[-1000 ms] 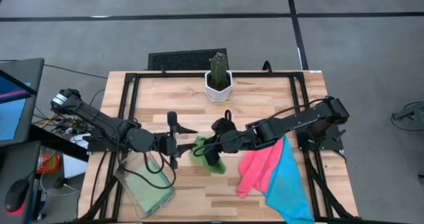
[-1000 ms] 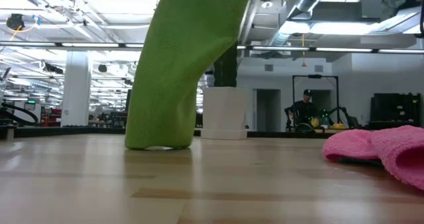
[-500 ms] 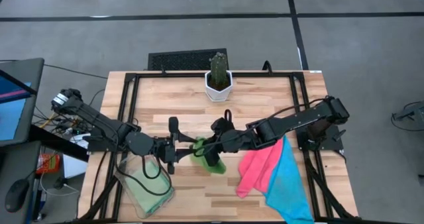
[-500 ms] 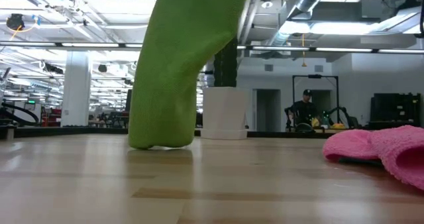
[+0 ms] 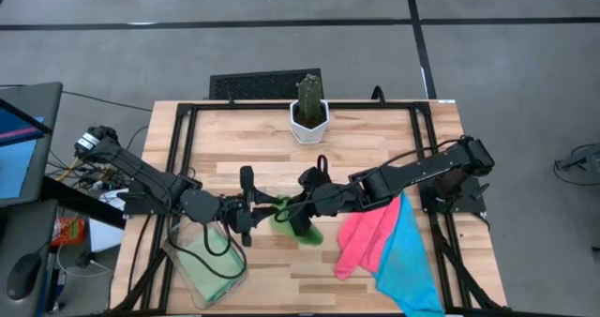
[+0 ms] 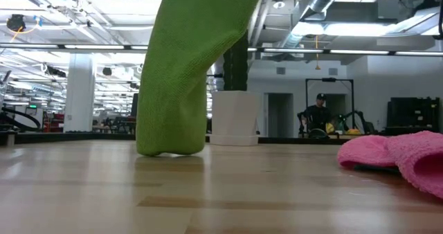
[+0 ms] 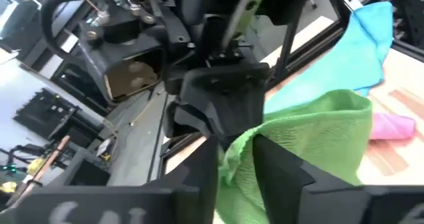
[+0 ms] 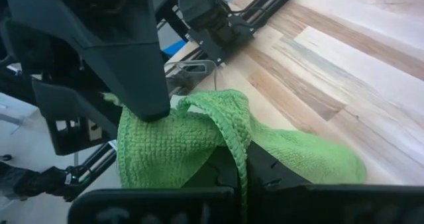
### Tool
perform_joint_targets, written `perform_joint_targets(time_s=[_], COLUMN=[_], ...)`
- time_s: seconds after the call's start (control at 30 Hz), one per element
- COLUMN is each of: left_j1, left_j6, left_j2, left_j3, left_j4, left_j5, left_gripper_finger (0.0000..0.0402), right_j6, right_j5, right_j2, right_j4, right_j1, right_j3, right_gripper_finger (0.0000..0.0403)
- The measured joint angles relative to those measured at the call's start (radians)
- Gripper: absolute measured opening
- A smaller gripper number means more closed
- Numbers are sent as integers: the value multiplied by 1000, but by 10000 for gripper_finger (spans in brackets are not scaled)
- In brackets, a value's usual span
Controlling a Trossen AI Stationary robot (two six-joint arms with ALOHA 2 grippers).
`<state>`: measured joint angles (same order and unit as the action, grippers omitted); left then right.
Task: Fold microfiber towels
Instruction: Fold the green microfiber cloth
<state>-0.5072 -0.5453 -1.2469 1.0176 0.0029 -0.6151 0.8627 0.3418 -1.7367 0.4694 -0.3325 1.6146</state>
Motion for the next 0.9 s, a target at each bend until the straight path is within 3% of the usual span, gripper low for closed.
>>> perform_joint_targets(time_s=[0.2, 0.4, 0.7, 0.9], left_j1=[0, -5, -109, -156], left_j6=[23, 91, 236, 320], left_j2=[0, 0, 31, 35], left_j3=[0, 0, 0, 0], left_j4=[-2, 1, -126, -194], left_j5=[19, -20, -201, -262], left_gripper_finger=[6, 1, 0, 0], right_j6=[-1, -8, -26, -52], right_j5=[-1, -2, -3, -4], right_j2=[0, 0, 0, 0], right_j4=[0, 5, 26, -2], right_j1=[0, -1, -1, -1], right_j3=[0, 0, 2, 2], right_gripper_finger=[21, 23, 40, 38])
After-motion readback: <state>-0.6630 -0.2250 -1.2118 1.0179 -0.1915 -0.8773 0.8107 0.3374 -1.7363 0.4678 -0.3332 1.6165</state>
